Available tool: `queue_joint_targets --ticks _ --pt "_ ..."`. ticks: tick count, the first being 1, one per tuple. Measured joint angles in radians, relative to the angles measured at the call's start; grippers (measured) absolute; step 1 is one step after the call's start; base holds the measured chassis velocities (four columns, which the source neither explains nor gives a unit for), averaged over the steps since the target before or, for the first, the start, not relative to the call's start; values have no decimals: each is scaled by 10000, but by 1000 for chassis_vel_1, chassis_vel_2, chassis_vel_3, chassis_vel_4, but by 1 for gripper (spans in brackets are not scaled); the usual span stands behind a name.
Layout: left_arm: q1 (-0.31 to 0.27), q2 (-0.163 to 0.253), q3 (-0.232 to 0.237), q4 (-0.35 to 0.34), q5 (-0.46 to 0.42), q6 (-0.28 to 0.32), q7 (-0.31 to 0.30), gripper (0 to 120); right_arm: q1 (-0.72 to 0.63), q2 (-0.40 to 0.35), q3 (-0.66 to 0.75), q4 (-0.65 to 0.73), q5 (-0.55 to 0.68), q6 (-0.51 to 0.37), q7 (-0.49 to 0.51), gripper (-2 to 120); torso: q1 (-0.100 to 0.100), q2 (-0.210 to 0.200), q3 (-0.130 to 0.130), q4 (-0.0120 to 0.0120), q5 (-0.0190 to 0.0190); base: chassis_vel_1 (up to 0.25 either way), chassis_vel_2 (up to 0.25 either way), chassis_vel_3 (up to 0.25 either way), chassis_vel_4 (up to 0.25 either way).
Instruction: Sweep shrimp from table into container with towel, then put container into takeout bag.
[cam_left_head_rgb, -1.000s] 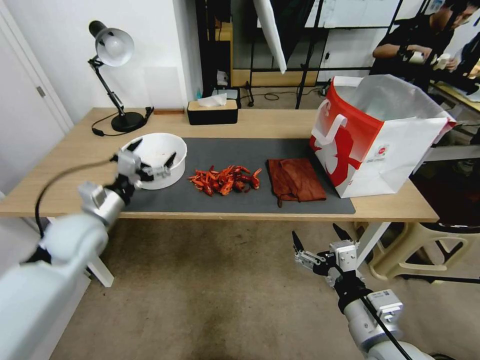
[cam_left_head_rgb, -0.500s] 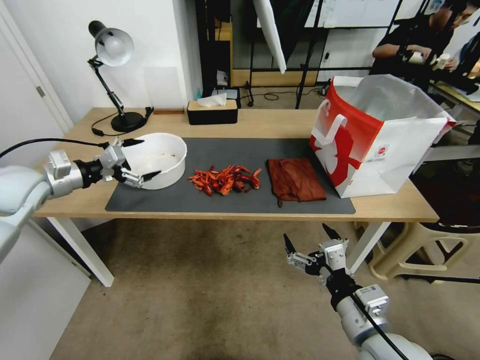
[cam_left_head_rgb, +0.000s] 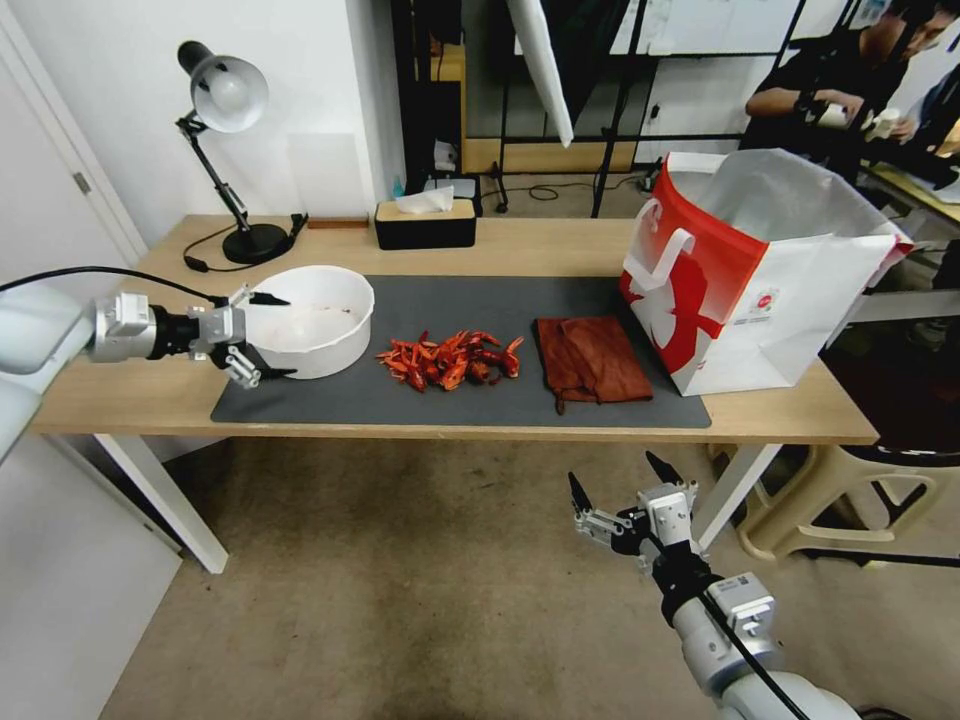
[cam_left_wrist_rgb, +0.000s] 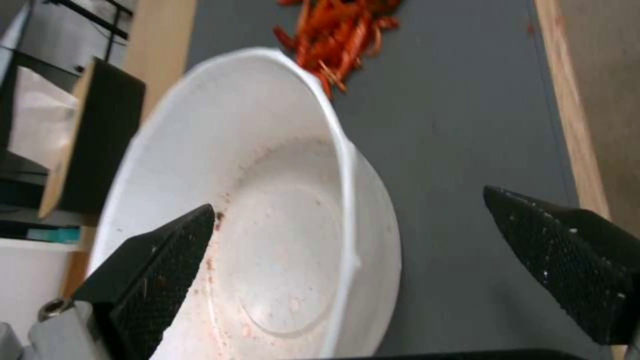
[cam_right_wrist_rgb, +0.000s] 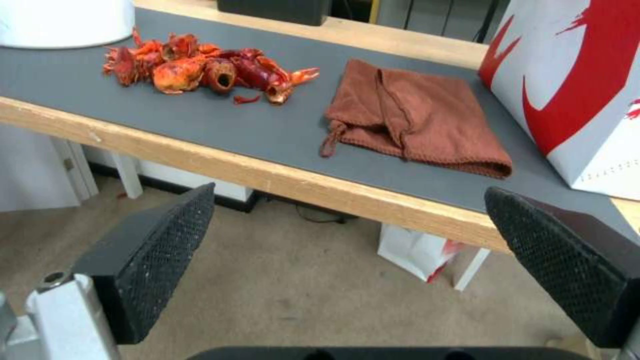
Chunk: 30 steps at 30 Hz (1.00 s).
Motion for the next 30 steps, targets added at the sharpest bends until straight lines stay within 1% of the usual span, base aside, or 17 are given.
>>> queue_joint_targets --ticks 2,3,6,7,9,10,11,13,15,17,19,21,23,25,27,28,30 --pt "-332 -44 412 168 364 -197 46 100 -32 29 12 0 -72 17 -29 100 0 0 0 2 0 0 0 0 0" --pt "-332 -44 412 168 364 -197 46 100 -32 29 12 0 -72 17 -29 100 0 0 0 2 0 0 0 0 0" --pt "-958 -155 1035 489 847 -495 193 100 -87 90 2 12 -164 33 -45 100 -2 0 0 1 -1 0 0 0 0" --pt "-958 -155 1035 489 847 -495 193 100 -87 90 2 12 -164 33 -45 100 -2 0 0 1 -1 0 0 0 0" --pt "-1627 -285 1539 679 1288 -788 440 100 -153 99 14 12 -247 61 -44 100 -1 0 0 -3 0 0 0 0 0" --pt "-1815 -323 1671 711 1424 -865 497 100 -170 92 28 9 -274 71 -37 100 -2 0 0 -3 1 0 0 0 0" --pt "-1815 -323 1671 711 1424 -865 497 100 -170 92 28 9 -274 71 -37 100 -2 0 0 -3 1 0 0 0 0" --pt "-2170 -493 1901 810 1919 -1098 617 100 -194 87 50 -3 -297 79 -23 100 -2 0 -1 1 2 0 0 0 0" --pt "-2243 -548 1946 845 2059 -1168 653 100 -199 90 51 -4 -300 79 -21 100 -2 0 -1 0 1 0 0 0 0" --pt "-2517 -771 2147 1028 2574 -1459 865 100 -217 116 51 -20 -312 110 21 100 -1 0 0 -2 1 0 0 0 0" --pt "-2587 -828 2196 1092 2715 -1543 894 98 -220 120 51 -24 -312 117 38 100 -2 0 0 -1 2 0 0 0 0" --pt "-2800 -996 2304 1297 3211 -1872 916 88 -226 120 55 -41 -312 125 65 100 -1 0 0 0 1 0 0 0 0" --pt "-2864 -1046 2328 1359 3367 -1980 921 85 -227 115 57 -53 -312 127 67 100 -1 0 0 0 1 0 0 0 0" --pt "-3076 -1175 2426 1523 3694 -2229 1014 73 -224 109 60 -83 -305 128 77 100 -1 0 0 0 2 0 0 0 0" --pt "-3101 -1189 2445 1542 3722 -2257 1034 72 -221 108 58 -90 -304 128 82 100 -2 0 0 -1 2 0 0 0 0" --pt "-3182 -1228 2497 1589 3814 -2349 1143 65 -212 108 52 -106 -298 128 99 100 -1 0 -1 -1 2 0 0 0 0" --pt "-3228 -1268 2536 1617 3879 -2434 1327 58 -193 107 43 -126 -292 128 110 100 -2 0 -1 1 2 0 0 0 0"
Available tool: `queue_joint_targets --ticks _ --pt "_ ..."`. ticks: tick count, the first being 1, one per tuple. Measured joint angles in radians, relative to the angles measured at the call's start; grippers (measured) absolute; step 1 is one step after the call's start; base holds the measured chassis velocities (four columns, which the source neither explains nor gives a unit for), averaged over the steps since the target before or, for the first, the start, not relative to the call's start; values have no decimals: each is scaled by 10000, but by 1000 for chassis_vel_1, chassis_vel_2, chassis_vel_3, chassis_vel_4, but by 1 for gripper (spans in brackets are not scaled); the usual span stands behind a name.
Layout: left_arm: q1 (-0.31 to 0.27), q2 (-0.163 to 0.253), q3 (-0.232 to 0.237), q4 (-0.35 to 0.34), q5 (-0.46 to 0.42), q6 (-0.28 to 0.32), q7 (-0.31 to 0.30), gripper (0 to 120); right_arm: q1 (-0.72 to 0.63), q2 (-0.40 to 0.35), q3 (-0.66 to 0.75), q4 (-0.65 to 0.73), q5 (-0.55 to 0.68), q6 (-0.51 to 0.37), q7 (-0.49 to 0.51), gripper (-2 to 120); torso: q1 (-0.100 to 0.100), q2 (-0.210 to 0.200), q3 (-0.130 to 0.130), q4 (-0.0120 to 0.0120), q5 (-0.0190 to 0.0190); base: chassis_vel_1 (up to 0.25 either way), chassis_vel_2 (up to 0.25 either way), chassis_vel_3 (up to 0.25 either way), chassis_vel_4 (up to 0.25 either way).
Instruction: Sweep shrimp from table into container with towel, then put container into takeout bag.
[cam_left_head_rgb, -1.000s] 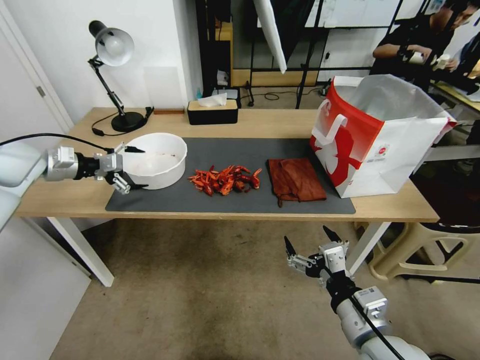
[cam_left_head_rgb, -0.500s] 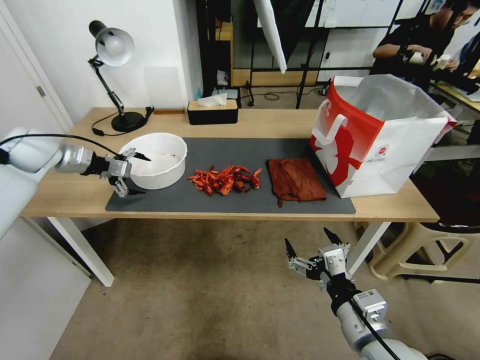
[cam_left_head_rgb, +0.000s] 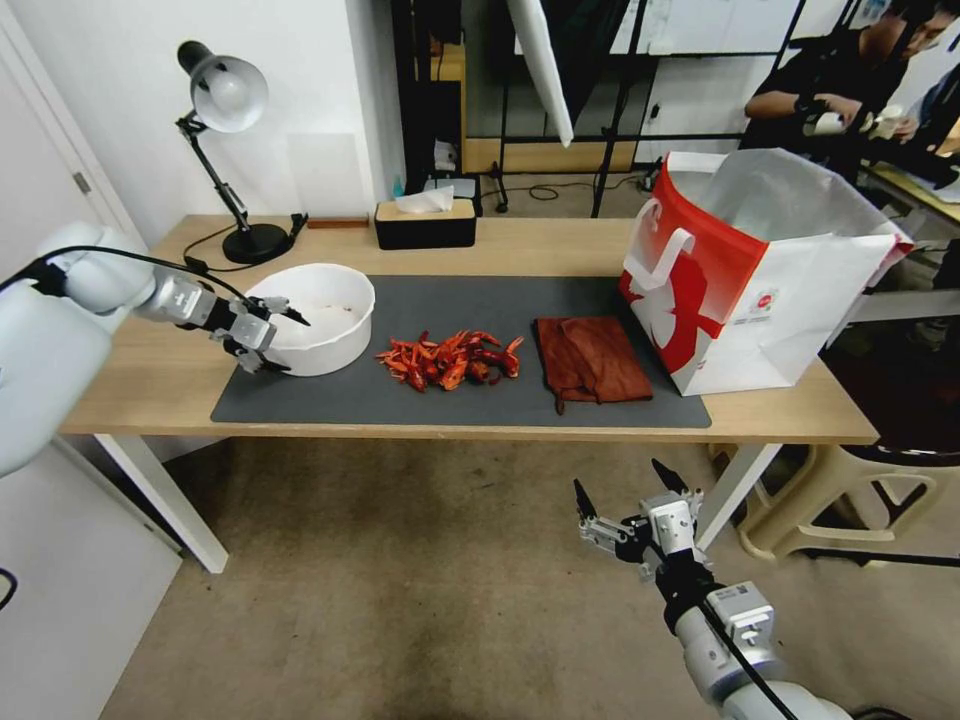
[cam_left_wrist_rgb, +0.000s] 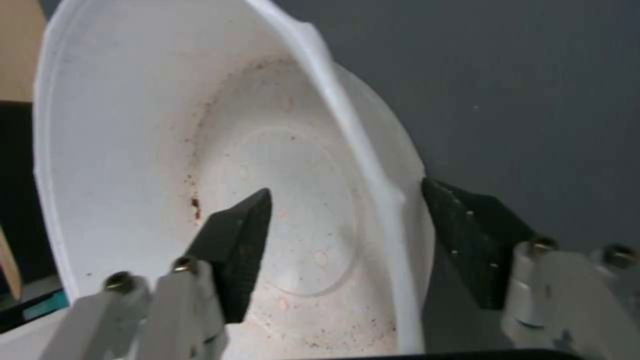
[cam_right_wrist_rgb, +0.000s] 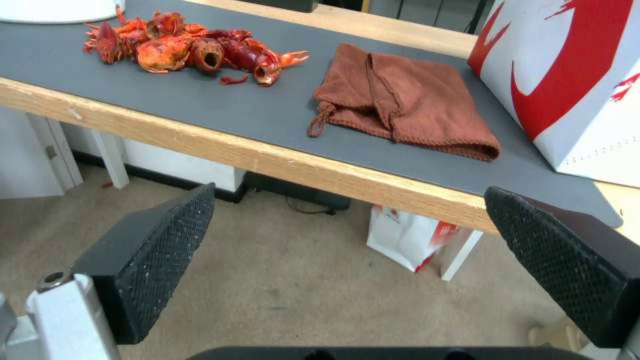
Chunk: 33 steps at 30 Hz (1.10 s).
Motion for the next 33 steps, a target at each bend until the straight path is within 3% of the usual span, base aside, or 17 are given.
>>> queue_joint_targets --ticks 4,14,16,24,27,29,30,31,33 --pt "-35 -25 93 0 41 -58 269 40 31 -11 -10 -45 0 0 -5 100 0 0 0 0 0 0 0 0 0" --pt "-86 -49 150 -78 63 -106 632 11 48 -12 -27 -70 -29 -1 15 100 0 2 0 -1 0 0 0 0 0" --pt "-87 -50 149 -59 71 -127 711 0 52 -13 -25 -70 -38 0 15 100 1 2 0 -1 0 0 0 0 0" --pt "100 202 -29 -278 -22 -260 818 0 47 -16 -32 -75 -45 2 -1 100 1 1 1 -1 -1 0 0 0 0" --pt "751 858 -583 -1210 -141 -469 786 0 47 -33 -64 -74 -45 -1 -26 100 0 2 0 1 -1 0 0 0 0" --pt "833 914 -649 -1308 -141 -488 776 0 48 -34 -66 -75 -44 -2 -27 100 1 2 0 1 -2 0 0 0 0" --pt "1598 1411 -1102 -2292 -218 -611 675 0 50 -40 -82 -63 -45 -7 -34 100 1 2 0 0 -2 0 0 0 0" --pt "1598 1411 -1102 -2292 -218 -611 675 0 50 -40 -82 -63 -45 -7 -34 100 1 2 0 0 -2 0 0 0 0" --pt "2640 1953 -1727 -3366 -384 -682 530 0 46 -69 -85 -54 -45 -14 -35 100 0 2 0 3 -4 0 0 0 0"
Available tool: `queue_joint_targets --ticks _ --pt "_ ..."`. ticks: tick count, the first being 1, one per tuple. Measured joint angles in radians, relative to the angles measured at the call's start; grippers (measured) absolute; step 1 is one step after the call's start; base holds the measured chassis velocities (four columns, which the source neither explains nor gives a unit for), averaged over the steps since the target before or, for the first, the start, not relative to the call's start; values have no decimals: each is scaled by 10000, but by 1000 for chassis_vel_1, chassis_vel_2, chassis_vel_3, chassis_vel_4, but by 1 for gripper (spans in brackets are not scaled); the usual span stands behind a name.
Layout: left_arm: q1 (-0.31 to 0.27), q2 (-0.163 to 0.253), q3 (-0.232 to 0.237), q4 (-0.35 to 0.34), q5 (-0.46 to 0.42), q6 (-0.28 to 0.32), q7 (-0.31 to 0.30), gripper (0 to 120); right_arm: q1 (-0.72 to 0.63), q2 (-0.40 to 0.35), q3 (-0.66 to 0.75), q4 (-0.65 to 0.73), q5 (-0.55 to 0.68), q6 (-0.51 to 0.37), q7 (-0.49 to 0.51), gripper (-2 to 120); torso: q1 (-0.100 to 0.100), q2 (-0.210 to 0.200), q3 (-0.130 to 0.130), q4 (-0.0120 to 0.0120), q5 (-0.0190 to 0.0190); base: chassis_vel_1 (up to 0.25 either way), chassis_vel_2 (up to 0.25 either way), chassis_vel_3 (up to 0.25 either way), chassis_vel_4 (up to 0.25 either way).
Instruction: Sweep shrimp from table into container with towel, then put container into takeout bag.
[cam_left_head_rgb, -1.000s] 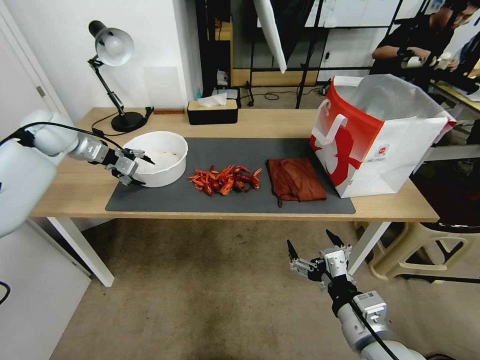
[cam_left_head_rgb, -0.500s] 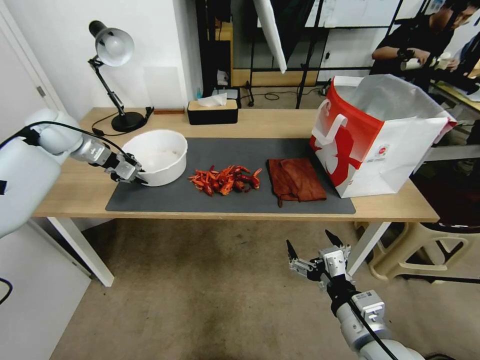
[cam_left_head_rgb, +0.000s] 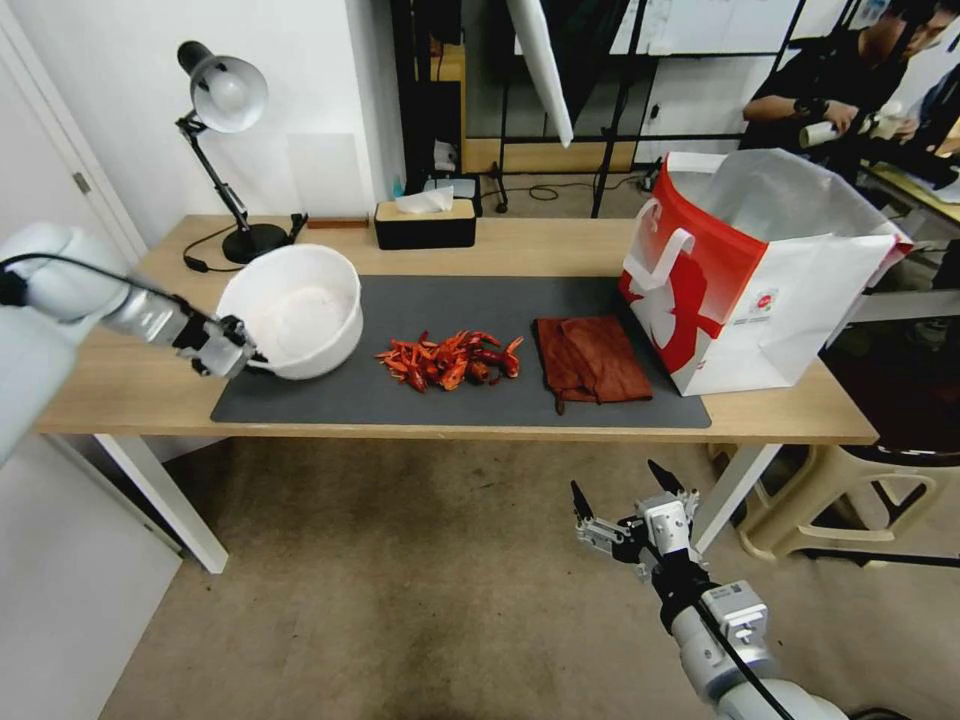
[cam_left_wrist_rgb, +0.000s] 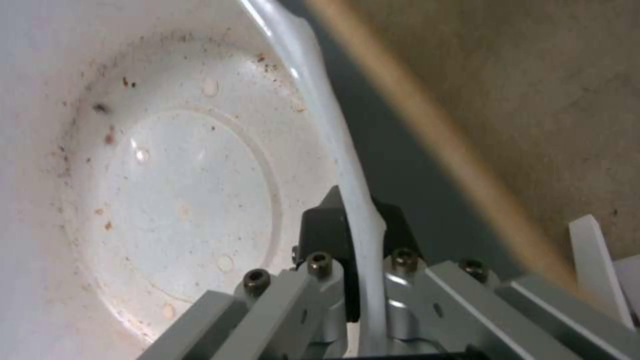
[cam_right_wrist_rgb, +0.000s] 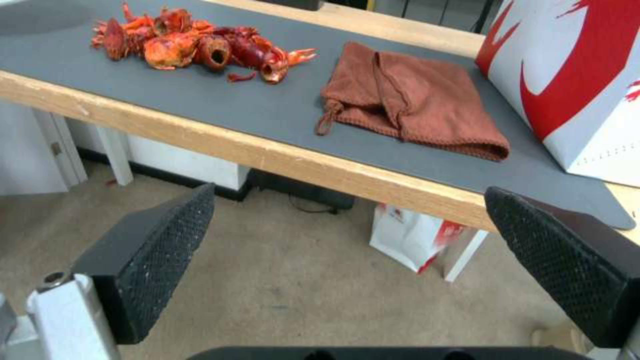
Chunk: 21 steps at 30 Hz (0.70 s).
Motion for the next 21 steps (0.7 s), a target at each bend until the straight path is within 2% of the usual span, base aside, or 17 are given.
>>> queue_joint_targets --ticks 1,2,5,6,9,10,11,13,14,15,17,18,20,21 --pt "392 226 -240 -453 -48 -58 -92 0 -5 -16 0 0 0 -1 -1 100 0 0 -1 0 2 0 0 0 0" --pt "392 226 -240 -453 -48 -58 -92 0 -5 -16 0 0 0 -1 -1 100 0 0 -1 0 2 0 0 0 0" --pt "1308 768 -802 -1836 -159 -307 -359 0 -71 -29 15 9 -14 -1 -3 100 -1 0 -1 1 3 0 0 0 0" --pt "1308 768 -802 -1836 -159 -307 -359 0 -71 -29 15 9 -14 -1 -3 100 -1 0 -1 1 3 0 0 0 0" --pt "1690 887 -943 -2833 -222 -500 -425 0 -270 145 80 124 -134 45 -6 100 0 0 -1 -10 3 0 0 0 0" --pt "1690 887 -943 -2833 -222 -500 -425 0 -270 145 80 124 -134 45 -6 100 0 0 -1 -10 3 0 0 0 0" --pt "1858 894 -1014 -3111 -209 -586 -426 0 -315 217 92 163 -174 62 -8 100 0 0 0 -11 4 0 0 0 0" --pt "2505 932 -1410 -3652 -195 -740 -384 0 -369 315 97 213 -229 80 -10 100 1 0 0 -10 4 0 0 0 0" --pt "2505 932 -1410 -3652 -195 -740 -384 0 -369 315 97 213 -229 80 -10 100 1 0 0 -10 4 0 0 0 0" --pt "3095 979 -1671 -4025 -184 -838 -295 0 -398 355 99 239 -265 93 -11 100 0 0 -1 -1 6 0 0 0 0" --pt "3550 902 -1624 -4419 -118 -1097 -58 0 -545 495 155 299 -377 175 -12 100 0 0 -1 1 6 0 0 0 0" --pt "3550 902 -1624 -4419 -118 -1097 -58 0 -545 495 155 299 -377 175 -12 100 0 0 -1 1 6 0 0 0 0" --pt "3833 715 -1411 -4838 215 -1365 99 0 -662 610 212 380 -455 236 -13 100 0 -1 1 -9 1 0 0 0 0" --pt "3966 596 -1286 -5114 397 -1442 208 0 -681 650 229 407 -473 245 -13 100 0 -1 0 -7 4 0 0 0 0"
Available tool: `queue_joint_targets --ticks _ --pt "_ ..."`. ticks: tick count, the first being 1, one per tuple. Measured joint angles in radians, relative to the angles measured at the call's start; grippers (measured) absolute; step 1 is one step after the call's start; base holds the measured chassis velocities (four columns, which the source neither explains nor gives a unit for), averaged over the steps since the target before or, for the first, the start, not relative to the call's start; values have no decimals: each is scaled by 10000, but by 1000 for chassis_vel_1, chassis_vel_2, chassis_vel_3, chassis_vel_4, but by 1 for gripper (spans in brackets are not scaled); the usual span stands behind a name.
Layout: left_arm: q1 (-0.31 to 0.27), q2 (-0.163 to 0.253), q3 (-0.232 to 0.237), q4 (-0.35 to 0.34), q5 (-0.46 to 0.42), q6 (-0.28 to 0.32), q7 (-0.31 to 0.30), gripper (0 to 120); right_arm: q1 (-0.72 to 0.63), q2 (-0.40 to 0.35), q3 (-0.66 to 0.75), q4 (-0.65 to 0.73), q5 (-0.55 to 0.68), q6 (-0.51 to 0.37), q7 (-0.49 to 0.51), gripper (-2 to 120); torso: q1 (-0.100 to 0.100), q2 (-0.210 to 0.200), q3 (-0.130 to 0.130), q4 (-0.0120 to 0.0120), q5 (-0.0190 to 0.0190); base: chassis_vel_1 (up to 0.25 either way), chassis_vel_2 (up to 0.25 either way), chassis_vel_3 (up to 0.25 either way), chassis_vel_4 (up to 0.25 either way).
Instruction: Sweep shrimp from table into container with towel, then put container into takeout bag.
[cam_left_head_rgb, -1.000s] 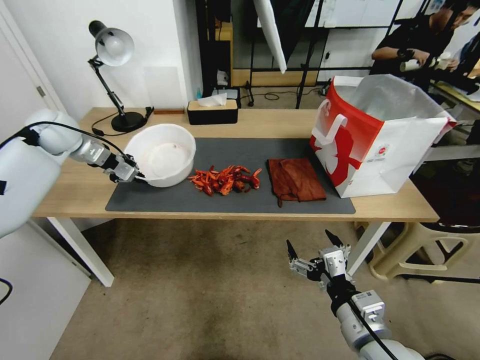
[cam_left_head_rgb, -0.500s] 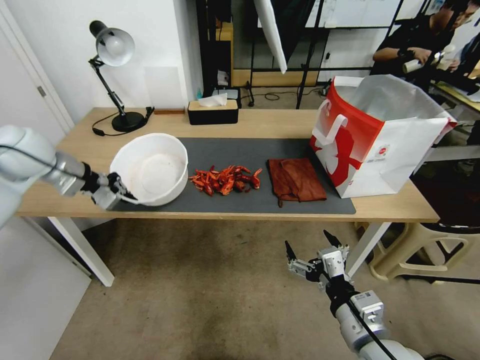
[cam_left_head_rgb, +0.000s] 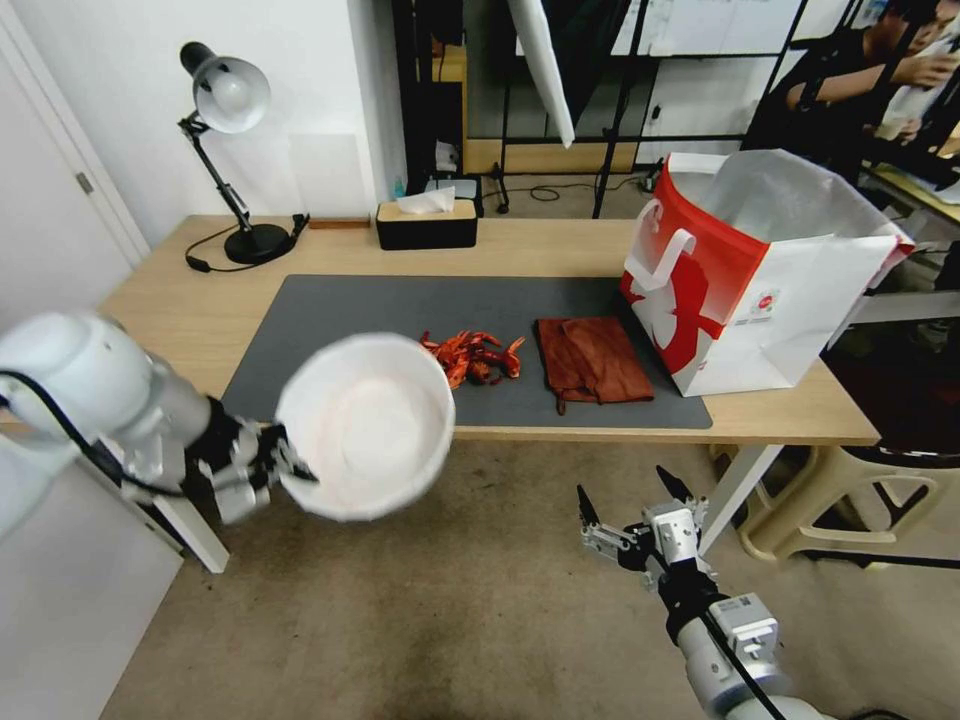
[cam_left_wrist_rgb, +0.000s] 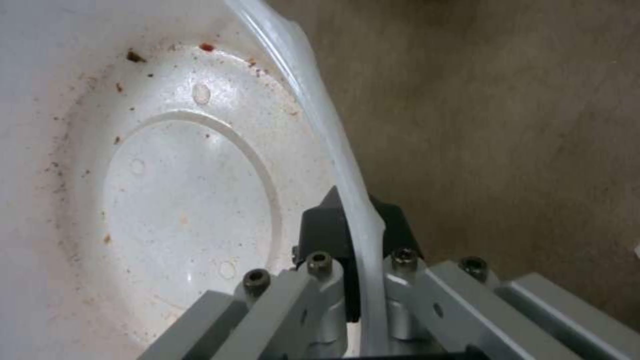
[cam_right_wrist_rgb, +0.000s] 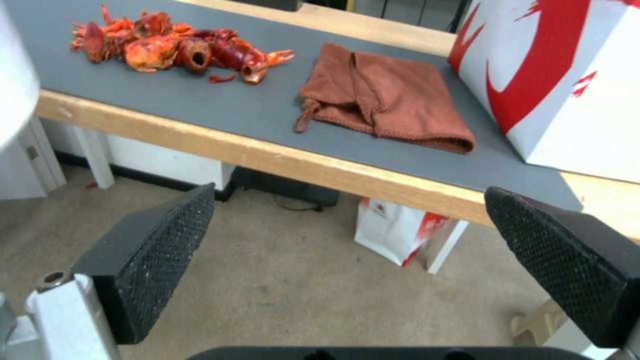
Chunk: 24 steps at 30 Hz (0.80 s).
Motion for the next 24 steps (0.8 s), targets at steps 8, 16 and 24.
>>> queue_joint_targets --ticks 8,16,24 --pt "539 -502 442 -97 712 -129 596 0 -17 80 32 73 -23 8 -4 100 0 -1 0 4 1 0 0 0 0" --pt "769 -1332 1136 1470 1682 -469 778 0 -9 106 46 110 -23 11 -5 100 0 0 0 4 -1 0 0 0 0" --pt "378 -2187 1539 2649 2845 -443 -192 0 104 23 69 134 143 -81 -4 100 1 0 0 4 0 0 0 0 0"
